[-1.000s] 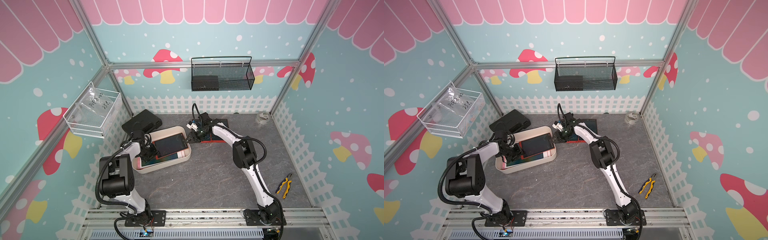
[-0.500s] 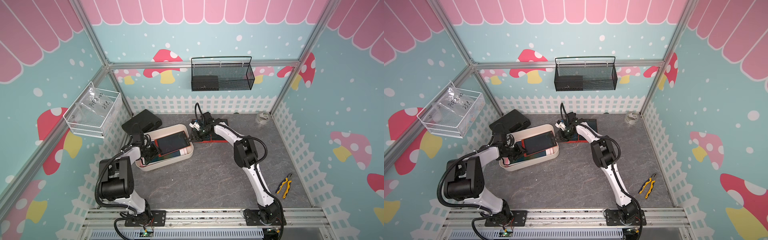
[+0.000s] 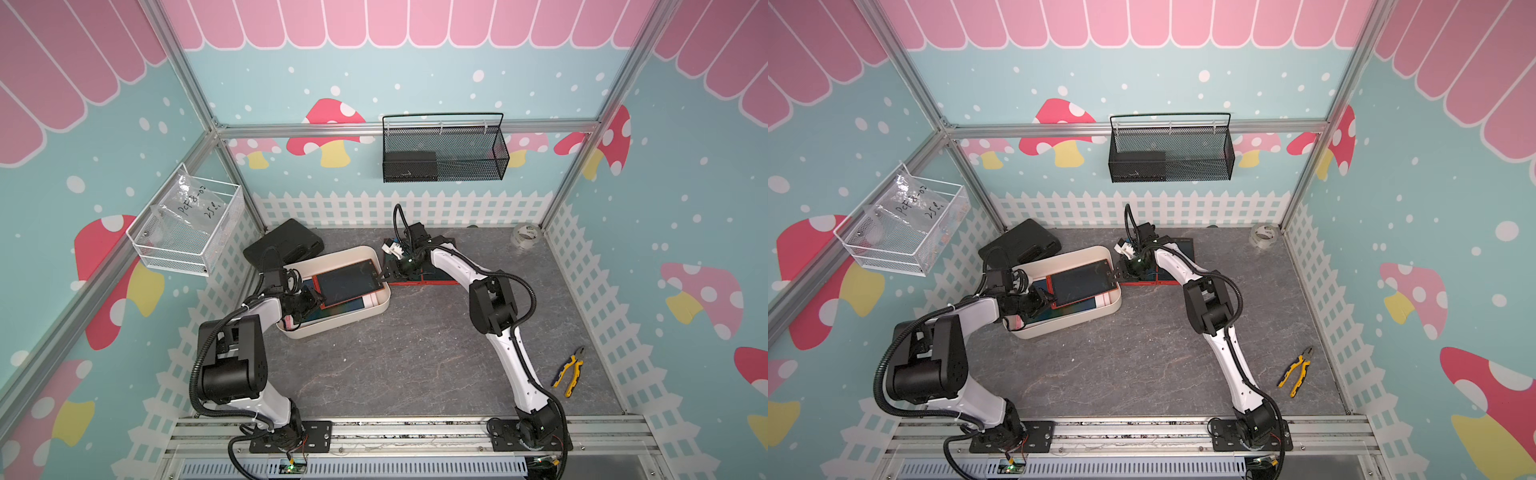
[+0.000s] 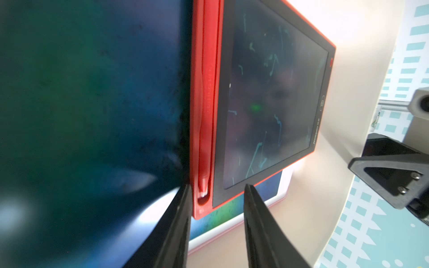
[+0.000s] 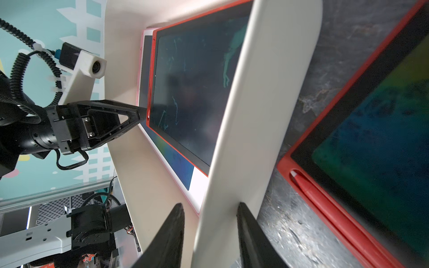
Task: Take out the writing tablet from the storage box
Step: Pick up the writing tablet from the storage box.
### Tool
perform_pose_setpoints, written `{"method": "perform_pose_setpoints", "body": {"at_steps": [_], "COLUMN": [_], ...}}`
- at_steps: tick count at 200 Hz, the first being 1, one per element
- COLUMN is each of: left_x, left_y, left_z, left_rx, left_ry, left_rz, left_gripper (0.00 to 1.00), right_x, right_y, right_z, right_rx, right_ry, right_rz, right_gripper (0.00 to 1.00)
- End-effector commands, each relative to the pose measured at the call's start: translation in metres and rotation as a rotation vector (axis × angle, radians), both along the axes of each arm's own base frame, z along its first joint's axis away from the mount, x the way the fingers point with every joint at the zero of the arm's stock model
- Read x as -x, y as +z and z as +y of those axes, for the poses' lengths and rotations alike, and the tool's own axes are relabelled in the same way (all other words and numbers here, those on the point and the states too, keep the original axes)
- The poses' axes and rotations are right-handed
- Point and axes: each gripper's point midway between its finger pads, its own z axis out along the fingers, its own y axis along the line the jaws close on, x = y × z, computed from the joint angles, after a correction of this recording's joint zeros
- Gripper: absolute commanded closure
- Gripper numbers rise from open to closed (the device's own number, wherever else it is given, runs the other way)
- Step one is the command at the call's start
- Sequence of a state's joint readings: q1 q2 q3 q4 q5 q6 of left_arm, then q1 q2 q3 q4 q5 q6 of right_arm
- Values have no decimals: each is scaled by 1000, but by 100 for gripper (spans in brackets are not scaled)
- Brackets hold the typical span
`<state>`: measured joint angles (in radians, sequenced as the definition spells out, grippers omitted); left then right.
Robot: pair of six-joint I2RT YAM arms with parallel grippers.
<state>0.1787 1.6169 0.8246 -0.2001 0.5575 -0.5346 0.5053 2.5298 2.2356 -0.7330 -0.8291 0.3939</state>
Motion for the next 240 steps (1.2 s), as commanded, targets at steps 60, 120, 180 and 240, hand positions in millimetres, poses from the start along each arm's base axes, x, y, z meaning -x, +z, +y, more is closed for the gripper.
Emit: {"method": "perform_pose_setpoints", "body": {"at_steps": [60,120,180,240], "left_x": [-16,-14,-15,-24], "left_y": [56,63,75,89], "left_z": [-49,-46,-50,-55], "left_rx": [190,128,145,211], "left_ry": [-181,-198,-210,-214], "left_rz": [-232,-263,-297,-352], "left_gripper": [63,65,68,69], "right_x": [40,40,40,38], "right_y": [21,24,26,30], "right_z": [38,39,40,41], "right_rx": [-121,-138,-146,-156], "right_ry": [140,141,141,144], "right_rz": [33,36,41,31], "right_gripper": [61,62,62,62]}}
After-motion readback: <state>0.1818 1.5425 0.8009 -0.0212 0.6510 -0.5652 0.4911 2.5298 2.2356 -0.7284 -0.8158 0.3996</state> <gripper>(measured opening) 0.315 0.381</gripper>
